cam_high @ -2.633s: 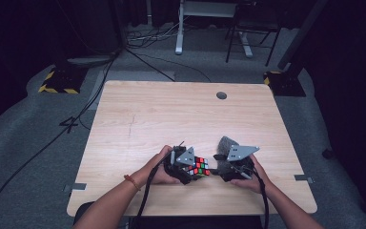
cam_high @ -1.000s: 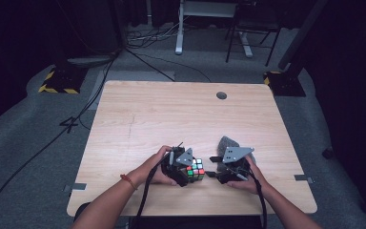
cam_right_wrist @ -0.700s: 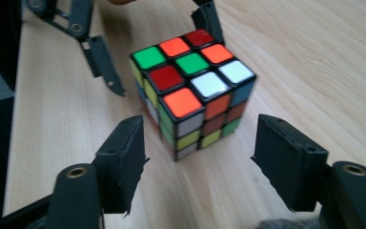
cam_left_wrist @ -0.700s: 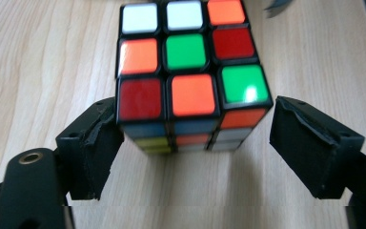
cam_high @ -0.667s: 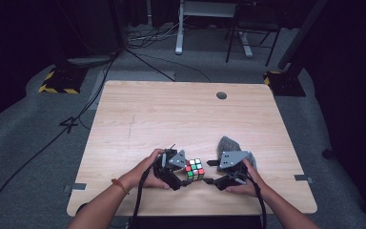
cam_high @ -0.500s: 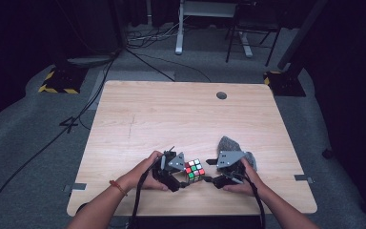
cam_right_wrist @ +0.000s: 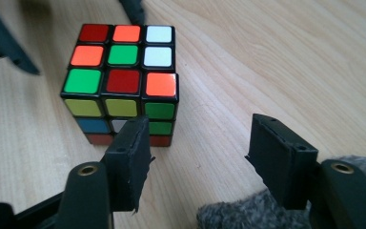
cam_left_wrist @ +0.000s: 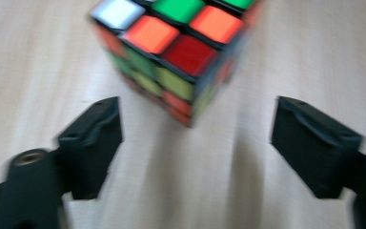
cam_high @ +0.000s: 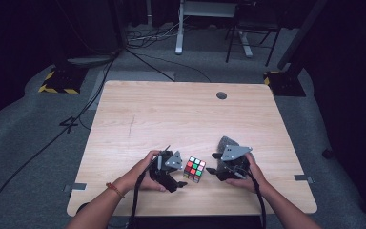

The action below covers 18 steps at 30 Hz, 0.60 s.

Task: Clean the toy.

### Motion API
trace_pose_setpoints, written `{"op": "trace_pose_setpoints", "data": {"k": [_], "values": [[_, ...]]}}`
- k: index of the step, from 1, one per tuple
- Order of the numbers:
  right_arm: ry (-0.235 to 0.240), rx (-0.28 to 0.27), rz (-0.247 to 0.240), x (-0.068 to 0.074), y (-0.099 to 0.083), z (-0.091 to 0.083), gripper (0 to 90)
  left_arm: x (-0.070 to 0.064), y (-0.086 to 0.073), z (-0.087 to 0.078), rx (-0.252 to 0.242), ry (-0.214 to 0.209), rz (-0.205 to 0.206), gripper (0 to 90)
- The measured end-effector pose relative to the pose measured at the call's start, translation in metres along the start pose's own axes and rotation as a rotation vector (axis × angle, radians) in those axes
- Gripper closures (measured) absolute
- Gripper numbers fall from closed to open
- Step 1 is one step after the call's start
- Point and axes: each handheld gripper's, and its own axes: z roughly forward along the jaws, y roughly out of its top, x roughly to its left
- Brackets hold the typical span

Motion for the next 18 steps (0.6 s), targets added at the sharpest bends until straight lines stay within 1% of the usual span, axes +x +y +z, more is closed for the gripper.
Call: {"op": "trace_pose_setpoints", "data": {"k": [1,2,3,4,5,6,8,9,10,12,13,15,16,17,18], "values": [[0.000,-0.006,-0.001,-0.001,0.000,-0.005,39.3,0.002,0.001,0.001,-0.006,0.002,0.000,17.0],[-0.003,-0.012,0.000,-0.002,0.000,-0.010,39.1,0.004,0.003,0.002,-0.005,0.003,0.005,15.4],[-0.009,-0.014,0.006,-0.005,0.000,-0.015,38.9,0.005,0.005,0.004,-0.002,0.000,0.012,16.1],[-0.014,-0.017,0.015,-0.008,0.000,-0.021,39.0,0.006,0.008,0.005,0.002,0.000,0.029,15.8],[-0.032,-0.017,0.025,-0.012,-0.001,-0.026,39.2,0.006,0.011,0.007,-0.002,0.004,0.039,15.8],[-0.051,-0.009,0.034,-0.016,-0.002,-0.030,39.4,0.007,0.013,0.009,-0.013,0.001,0.038,15.9],[-0.098,0.022,0.043,-0.025,-0.006,-0.037,39.1,0.008,0.019,0.012,-0.025,-0.014,0.061,15.4],[-0.110,0.038,0.049,-0.027,-0.007,-0.037,38.5,0.007,0.022,0.014,-0.021,-0.019,0.076,15.9],[-0.125,0.061,0.046,-0.031,-0.009,-0.037,38.3,0.008,0.024,0.016,-0.020,-0.025,0.100,15.5],[-0.125,0.092,0.062,-0.036,-0.014,-0.034,37.7,0.007,0.027,0.022,-0.013,-0.045,0.116,15.4],[-0.124,0.113,0.067,-0.039,-0.016,-0.032,37.5,0.007,0.028,0.024,-0.011,-0.050,0.121,15.5],[-0.136,0.132,0.071,-0.043,-0.020,-0.029,37.5,0.007,0.030,0.030,-0.005,-0.066,0.126,15.5],[-0.137,0.135,0.081,-0.045,-0.022,-0.029,37.5,0.006,0.031,0.032,-0.008,-0.066,0.123,15.7],[-0.127,0.138,0.097,-0.048,-0.024,-0.028,37.5,0.005,0.031,0.033,-0.008,-0.067,0.121,15.4],[-0.123,0.151,0.109,-0.050,-0.026,-0.027,37.5,0.006,0.031,0.035,-0.013,-0.071,0.120,15.3]]}}
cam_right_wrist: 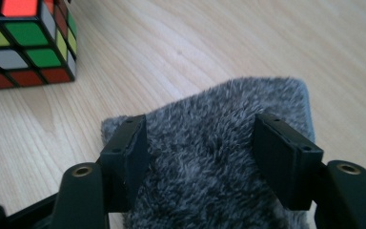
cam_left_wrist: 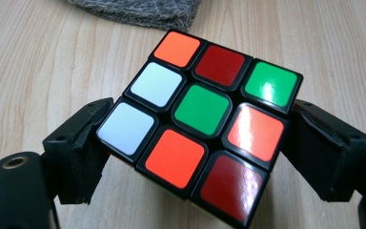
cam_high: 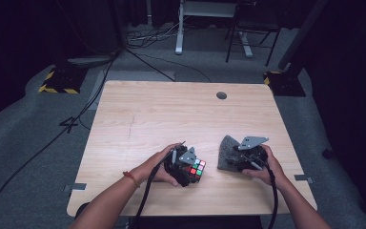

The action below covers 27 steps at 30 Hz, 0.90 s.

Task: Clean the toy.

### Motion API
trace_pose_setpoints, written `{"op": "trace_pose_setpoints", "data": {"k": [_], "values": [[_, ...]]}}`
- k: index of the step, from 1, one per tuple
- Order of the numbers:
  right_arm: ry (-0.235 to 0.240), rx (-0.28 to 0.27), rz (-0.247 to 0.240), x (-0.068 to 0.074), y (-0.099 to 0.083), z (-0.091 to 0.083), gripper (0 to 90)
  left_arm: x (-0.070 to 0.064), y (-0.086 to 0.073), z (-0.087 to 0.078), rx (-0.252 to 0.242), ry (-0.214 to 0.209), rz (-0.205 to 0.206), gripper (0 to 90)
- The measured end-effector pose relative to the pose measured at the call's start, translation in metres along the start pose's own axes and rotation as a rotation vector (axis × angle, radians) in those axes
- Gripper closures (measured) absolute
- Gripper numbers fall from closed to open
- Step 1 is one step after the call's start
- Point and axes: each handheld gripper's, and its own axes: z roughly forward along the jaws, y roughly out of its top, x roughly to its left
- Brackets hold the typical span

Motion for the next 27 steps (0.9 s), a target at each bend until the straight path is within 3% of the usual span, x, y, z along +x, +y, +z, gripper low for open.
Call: {"op": "trace_pose_setpoints", "data": {"k": [5,8,11,12,14,21,27], "values": [[-0.031,0.067,0.011,-0.007,-0.008,0.012,40.0,0.002,-0.001,0.004,-0.012,0.001,-0.013,15.6],[-0.036,0.074,0.003,-0.010,-0.010,0.015,51.4,0.003,-0.002,0.006,-0.014,-0.006,-0.036,16.0],[-0.045,0.067,0.005,-0.013,-0.012,0.014,64.4,0.003,-0.002,0.008,-0.014,-0.009,-0.028,17.1],[-0.042,0.060,0.001,-0.013,-0.012,0.014,67.1,0.003,-0.002,0.008,-0.019,-0.016,-0.032,18.4],[-0.047,0.051,-0.019,-0.012,-0.012,0.013,70.7,0.003,-0.003,0.008,-0.031,-0.042,-0.031,30.9],[-0.033,0.025,-0.030,-0.012,-0.013,0.010,73.3,0.001,-0.002,0.009,-0.036,-0.029,-0.017,33.7],[-0.011,0.006,-0.058,-0.008,-0.011,0.007,77.0,0.002,-0.003,0.011,-0.042,-0.032,-0.047,33.1]]}}
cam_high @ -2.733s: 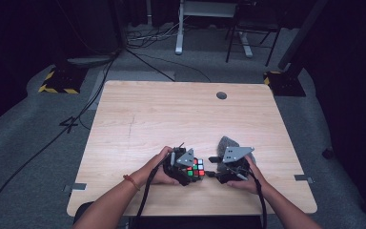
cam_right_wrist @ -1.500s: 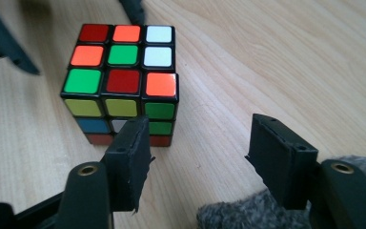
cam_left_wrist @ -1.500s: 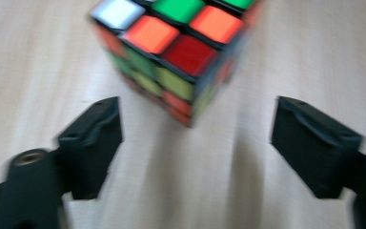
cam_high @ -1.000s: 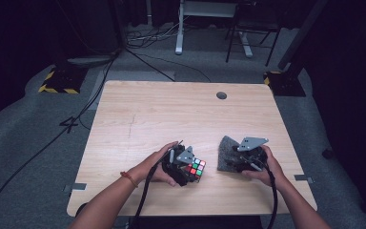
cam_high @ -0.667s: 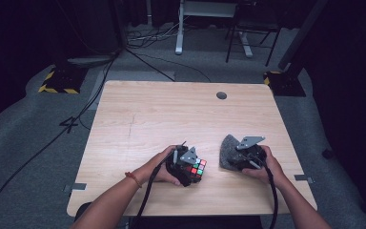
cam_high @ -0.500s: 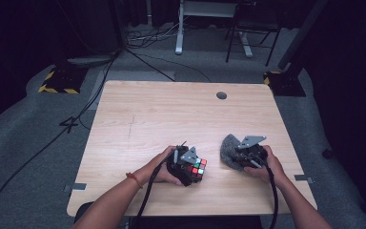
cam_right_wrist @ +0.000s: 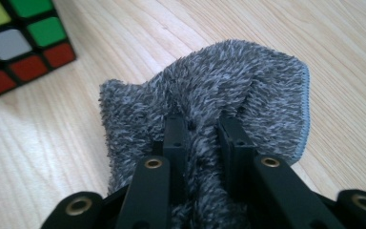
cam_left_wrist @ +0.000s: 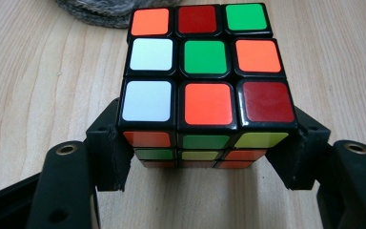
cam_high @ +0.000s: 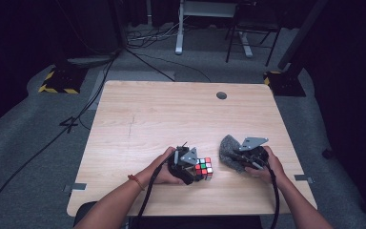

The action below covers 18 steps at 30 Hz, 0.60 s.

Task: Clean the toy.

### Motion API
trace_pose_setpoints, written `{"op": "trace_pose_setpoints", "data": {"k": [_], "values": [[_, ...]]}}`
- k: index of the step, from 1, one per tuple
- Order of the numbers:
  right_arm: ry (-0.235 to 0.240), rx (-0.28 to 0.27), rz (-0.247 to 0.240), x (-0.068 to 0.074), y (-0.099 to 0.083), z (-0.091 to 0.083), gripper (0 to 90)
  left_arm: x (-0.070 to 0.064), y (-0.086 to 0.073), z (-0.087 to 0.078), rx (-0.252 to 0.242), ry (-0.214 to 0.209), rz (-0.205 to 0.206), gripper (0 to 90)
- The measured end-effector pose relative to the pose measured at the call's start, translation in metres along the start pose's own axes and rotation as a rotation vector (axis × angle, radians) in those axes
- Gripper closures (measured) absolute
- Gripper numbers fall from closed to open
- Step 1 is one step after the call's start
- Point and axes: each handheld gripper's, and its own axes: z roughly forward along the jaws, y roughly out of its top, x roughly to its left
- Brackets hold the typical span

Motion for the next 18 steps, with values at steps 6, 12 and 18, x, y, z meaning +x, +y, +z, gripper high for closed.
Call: {"op": "trace_pose_setpoints", "data": {"k": [6,12,18], "values": [[0.041,-0.059,0.006,0.002,0.004,-0.009,78.0,0.001,0.001,0.008,0.025,0.015,-0.010,26.6],[0.096,-0.140,-0.001,0.010,0.012,-0.023,78.1,-0.001,0.004,0.009,0.013,0.032,0.012,33.2],[0.157,-0.212,-0.026,0.026,0.025,-0.033,78.1,-0.005,0.009,0.008,0.029,0.065,0.044,33.7]]}}
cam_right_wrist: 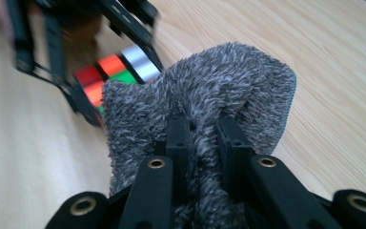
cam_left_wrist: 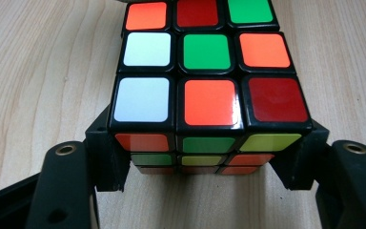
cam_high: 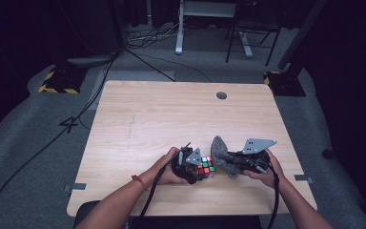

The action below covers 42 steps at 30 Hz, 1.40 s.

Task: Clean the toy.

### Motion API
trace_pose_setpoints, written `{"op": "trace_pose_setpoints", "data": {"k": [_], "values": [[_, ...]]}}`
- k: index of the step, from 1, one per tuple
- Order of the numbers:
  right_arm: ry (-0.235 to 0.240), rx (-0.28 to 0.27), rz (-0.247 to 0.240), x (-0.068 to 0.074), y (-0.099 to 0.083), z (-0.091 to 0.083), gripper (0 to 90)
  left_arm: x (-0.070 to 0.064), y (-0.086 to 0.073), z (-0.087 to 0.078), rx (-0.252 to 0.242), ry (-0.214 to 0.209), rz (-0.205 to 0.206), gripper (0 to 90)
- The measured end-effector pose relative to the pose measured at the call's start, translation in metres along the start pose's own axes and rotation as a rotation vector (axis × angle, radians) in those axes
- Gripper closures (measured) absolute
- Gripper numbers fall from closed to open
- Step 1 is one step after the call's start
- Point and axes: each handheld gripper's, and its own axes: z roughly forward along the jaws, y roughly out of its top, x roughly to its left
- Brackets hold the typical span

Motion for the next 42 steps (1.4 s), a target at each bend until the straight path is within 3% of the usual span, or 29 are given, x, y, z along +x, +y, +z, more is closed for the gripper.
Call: {"op": "trace_pose_setpoints", "data": {"k": [7,12,18,22,26,35,39,42], "values": [[0.069,-0.025,-0.061,0.028,0.021,0.008,78.0,-0.007,0.009,-0.003,0.014,0.027,0.041,33.9],[0.065,0.005,-0.113,0.042,0.030,0.018,78.1,-0.011,0.012,-0.008,0.022,0.049,0.046,33.9],[0.083,0.031,-0.147,0.047,0.028,0.014,78.3,-0.009,0.011,-0.012,0.028,0.056,0.047,34.1],[0.021,0.065,-0.153,0.042,0.026,0.009,78.2,-0.008,0.008,-0.016,0.007,0.038,0.026,34.1],[-0.010,0.051,-0.141,0.039,0.028,0.012,78.1,-0.010,0.010,-0.015,0.016,0.034,0.036,34.1],[0.050,0.024,-0.198,0.060,0.045,0.029,78.6,-0.012,0.011,-0.016,0.038,0.054,0.056,34.1],[0.058,0.026,-0.197,0.057,0.041,0.025,79.0,-0.014,0.011,-0.019,0.032,0.063,0.056,34.1],[0.026,0.040,-0.197,0.053,0.037,0.019,79.0,-0.013,0.010,-0.023,0.031,0.070,0.055,34.1]]}}
